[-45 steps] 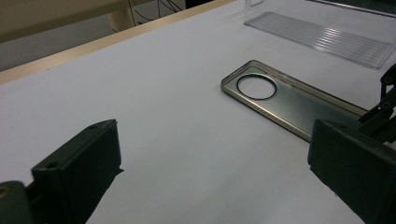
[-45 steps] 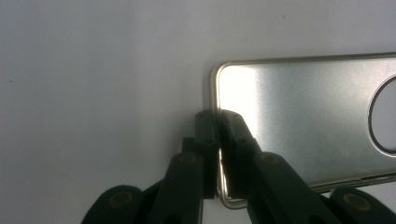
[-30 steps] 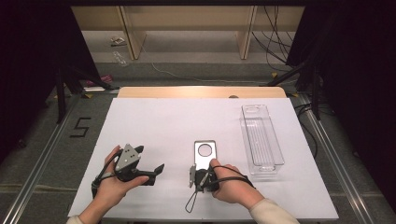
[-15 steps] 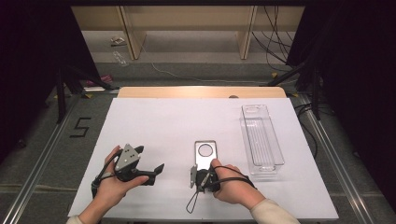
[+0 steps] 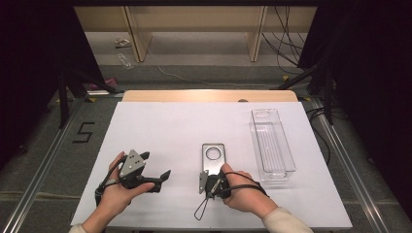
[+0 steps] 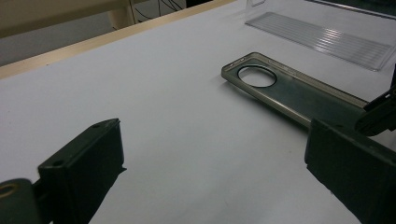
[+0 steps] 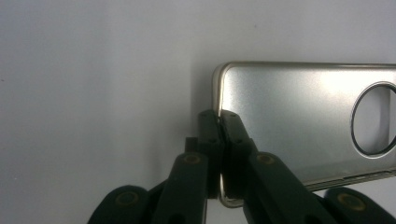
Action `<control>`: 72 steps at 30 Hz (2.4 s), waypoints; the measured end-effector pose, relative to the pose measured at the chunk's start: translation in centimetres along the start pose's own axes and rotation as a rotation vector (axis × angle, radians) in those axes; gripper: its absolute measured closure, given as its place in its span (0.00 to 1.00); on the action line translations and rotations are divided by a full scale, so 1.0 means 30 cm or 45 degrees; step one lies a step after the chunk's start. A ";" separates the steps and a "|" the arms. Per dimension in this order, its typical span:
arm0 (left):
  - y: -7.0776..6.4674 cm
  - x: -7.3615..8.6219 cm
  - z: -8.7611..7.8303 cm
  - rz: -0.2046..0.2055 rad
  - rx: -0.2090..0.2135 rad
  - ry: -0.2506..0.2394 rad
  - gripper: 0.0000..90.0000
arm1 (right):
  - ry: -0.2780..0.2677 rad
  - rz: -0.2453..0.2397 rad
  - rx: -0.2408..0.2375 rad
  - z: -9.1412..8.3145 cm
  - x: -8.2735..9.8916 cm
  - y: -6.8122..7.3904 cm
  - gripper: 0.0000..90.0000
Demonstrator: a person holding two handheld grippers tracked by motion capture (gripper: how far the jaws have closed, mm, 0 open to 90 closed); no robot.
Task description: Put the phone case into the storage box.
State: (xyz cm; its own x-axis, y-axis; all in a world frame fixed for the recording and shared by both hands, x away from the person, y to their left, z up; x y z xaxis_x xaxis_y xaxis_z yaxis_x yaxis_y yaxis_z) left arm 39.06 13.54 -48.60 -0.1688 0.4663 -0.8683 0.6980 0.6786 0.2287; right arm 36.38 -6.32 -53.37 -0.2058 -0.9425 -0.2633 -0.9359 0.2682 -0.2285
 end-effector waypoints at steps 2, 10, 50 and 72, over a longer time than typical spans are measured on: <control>0.001 0.000 0.000 0.001 -0.001 -0.003 0.05 | -0.009 -0.004 0.007 -0.005 -0.001 -0.003 0.99; 0.002 0.002 0.001 -0.014 -0.001 -0.003 0.06 | -0.060 0.009 0.026 -0.021 -0.006 -0.006 0.99; 0.010 0.004 0.004 -0.057 -0.006 -0.002 0.09 | -0.431 0.171 0.078 -0.126 -0.006 -0.047 0.99; 0.040 -0.151 0.088 -0.202 0.077 0.015 0.17 | -0.497 0.157 0.070 -0.133 -0.031 -0.014 0.99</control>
State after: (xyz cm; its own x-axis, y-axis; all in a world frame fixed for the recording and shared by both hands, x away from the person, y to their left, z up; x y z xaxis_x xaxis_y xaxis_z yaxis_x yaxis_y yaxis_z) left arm 42.49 10.74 -45.54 -0.2885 0.3630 -0.8860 0.7027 0.7088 0.0616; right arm 35.83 -6.36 -49.28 -0.1815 -0.7593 -0.6250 -0.8921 0.3945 -0.2202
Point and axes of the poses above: each handheld gripper's, and its own axes: z roughly forward along the jaws, x roughly out of its underside, y roughly to its left, the point moved 9 cm from there along z, roughly forward along the jaws, and after that the axes turned 15 degrees about z, right-handed, at the moved point
